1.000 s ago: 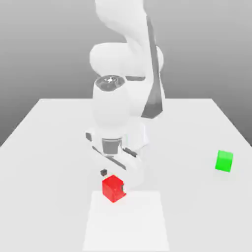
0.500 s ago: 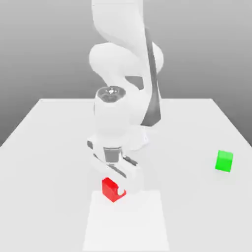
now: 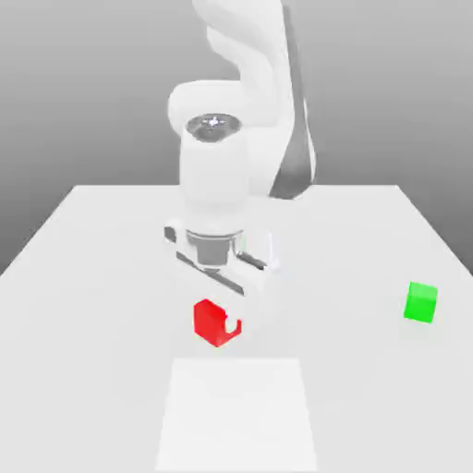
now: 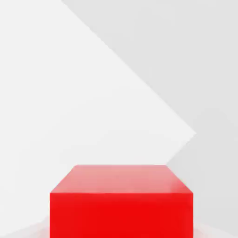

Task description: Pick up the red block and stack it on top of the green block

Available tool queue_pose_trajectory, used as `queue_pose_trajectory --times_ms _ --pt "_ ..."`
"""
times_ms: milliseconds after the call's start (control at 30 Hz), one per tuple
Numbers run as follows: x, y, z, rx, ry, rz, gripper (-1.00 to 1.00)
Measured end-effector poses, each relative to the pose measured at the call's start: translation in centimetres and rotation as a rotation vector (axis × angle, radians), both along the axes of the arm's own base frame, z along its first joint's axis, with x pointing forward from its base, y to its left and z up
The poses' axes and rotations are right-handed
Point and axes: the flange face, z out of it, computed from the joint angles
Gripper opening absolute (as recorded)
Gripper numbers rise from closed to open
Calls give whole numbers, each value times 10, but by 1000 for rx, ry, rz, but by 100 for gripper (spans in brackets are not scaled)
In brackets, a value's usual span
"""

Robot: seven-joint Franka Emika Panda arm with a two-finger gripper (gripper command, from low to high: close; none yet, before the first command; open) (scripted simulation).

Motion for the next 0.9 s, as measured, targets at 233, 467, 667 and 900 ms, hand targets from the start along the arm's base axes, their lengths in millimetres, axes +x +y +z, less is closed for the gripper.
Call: queue_pose_trajectory --times_ms 233,467,667,900 --pt "-6 117 13 -11 -4 553 -100" --pt "-60 233 23 -12 -2 1116 -100" --pt "-143 315 30 -3 7 1603 -100" --pt "-164 331 -23 -3 9 1710 -100"
